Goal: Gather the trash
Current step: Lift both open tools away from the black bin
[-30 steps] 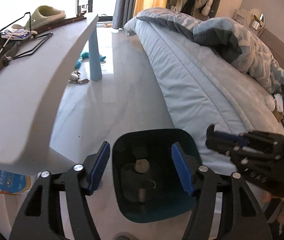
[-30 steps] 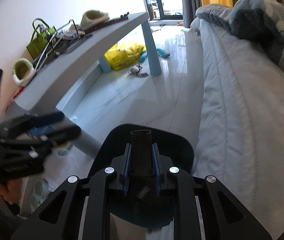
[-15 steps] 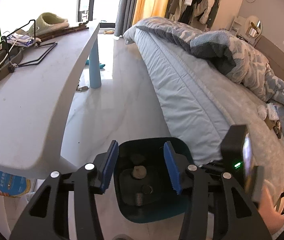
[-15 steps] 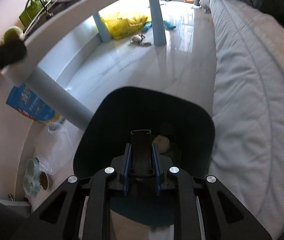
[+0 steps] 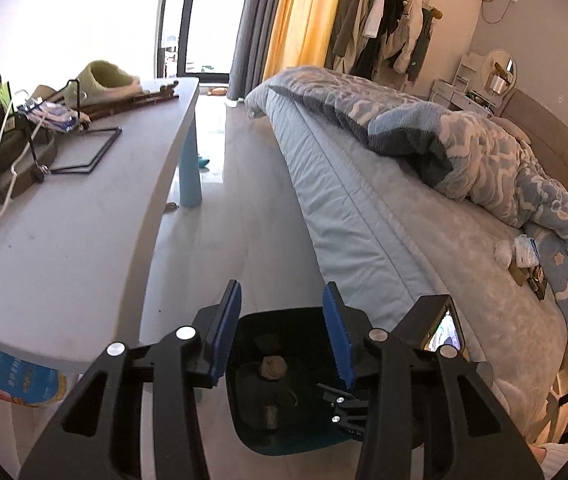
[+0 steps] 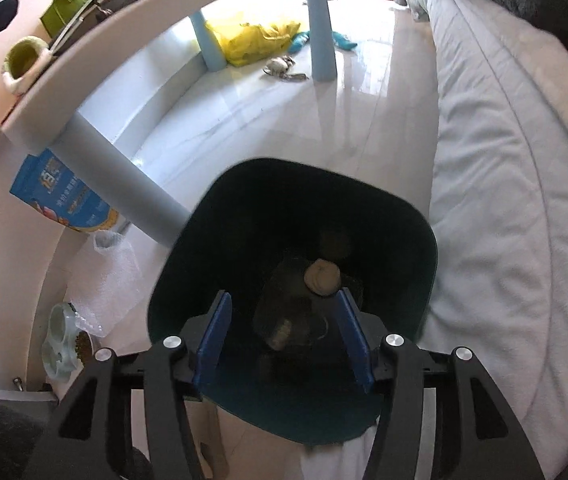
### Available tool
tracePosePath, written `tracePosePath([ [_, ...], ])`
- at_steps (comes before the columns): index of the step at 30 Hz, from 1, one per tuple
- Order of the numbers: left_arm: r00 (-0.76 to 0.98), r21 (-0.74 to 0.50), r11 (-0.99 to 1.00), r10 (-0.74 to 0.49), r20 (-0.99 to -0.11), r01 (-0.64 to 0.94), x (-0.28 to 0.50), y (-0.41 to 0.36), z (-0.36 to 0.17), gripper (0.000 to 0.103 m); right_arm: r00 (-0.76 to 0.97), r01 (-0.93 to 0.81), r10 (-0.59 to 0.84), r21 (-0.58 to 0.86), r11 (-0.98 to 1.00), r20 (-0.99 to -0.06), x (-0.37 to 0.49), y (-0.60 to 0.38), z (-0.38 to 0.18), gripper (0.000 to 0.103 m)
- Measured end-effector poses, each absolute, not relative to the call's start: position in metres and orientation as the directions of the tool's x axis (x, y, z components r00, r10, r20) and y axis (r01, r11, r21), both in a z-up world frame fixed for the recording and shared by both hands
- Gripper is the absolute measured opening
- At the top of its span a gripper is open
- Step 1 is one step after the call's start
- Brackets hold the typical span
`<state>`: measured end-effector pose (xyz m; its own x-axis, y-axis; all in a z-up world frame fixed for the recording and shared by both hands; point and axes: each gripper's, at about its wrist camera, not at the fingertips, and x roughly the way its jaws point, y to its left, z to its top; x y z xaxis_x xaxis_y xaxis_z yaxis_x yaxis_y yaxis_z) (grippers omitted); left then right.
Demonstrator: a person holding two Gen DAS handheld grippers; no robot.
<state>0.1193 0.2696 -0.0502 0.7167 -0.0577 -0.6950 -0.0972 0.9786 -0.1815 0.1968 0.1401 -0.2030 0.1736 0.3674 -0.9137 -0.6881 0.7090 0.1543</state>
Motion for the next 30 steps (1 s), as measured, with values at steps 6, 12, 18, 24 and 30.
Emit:
tracePosePath([
  [6, 0.735, -0.176, 0.980, -0.051, -0.676, -0.094, 0.117, 0.266, -0.038, 0.049, 0.197, -0.701, 0.394, 0.152, 0.697, -0.898, 0.194, 0.140, -0.186, 0.055],
  [12, 0.760, -0.181, 0.979, -0.046, -0.649, -0.095, 0.116, 0.263, -0.024, 0.053, 0.240, -0.704, 0.444, 0.159, 0.692, -0.863, 0.193, 0.129, -0.157, 0.055],
  [18, 0.785, -0.202, 0.975, -0.058, -0.617, -0.087, 0.114, 0.255, -0.011, 0.056, 0.294, -0.709, 0.493, 0.159, 0.687, -0.819, 0.192, 0.113, -0.129, 0.055],
  [24, 0.798, -0.207, 0.976, -0.067, -0.599, -0.073, 0.116, 0.240, -0.001, 0.063, 0.358, -0.707, 0.497, 0.119, 0.697, -0.791, 0.191, 0.094, -0.111, 0.057],
  [30, 0.803, -0.204, 0.978, -0.082, -0.590, -0.051, 0.125, 0.217, 0.002, 0.067, 0.399, -0.682, 0.506, 0.121, 0.721, -0.765, 0.197, 0.065, -0.095, 0.059],
])
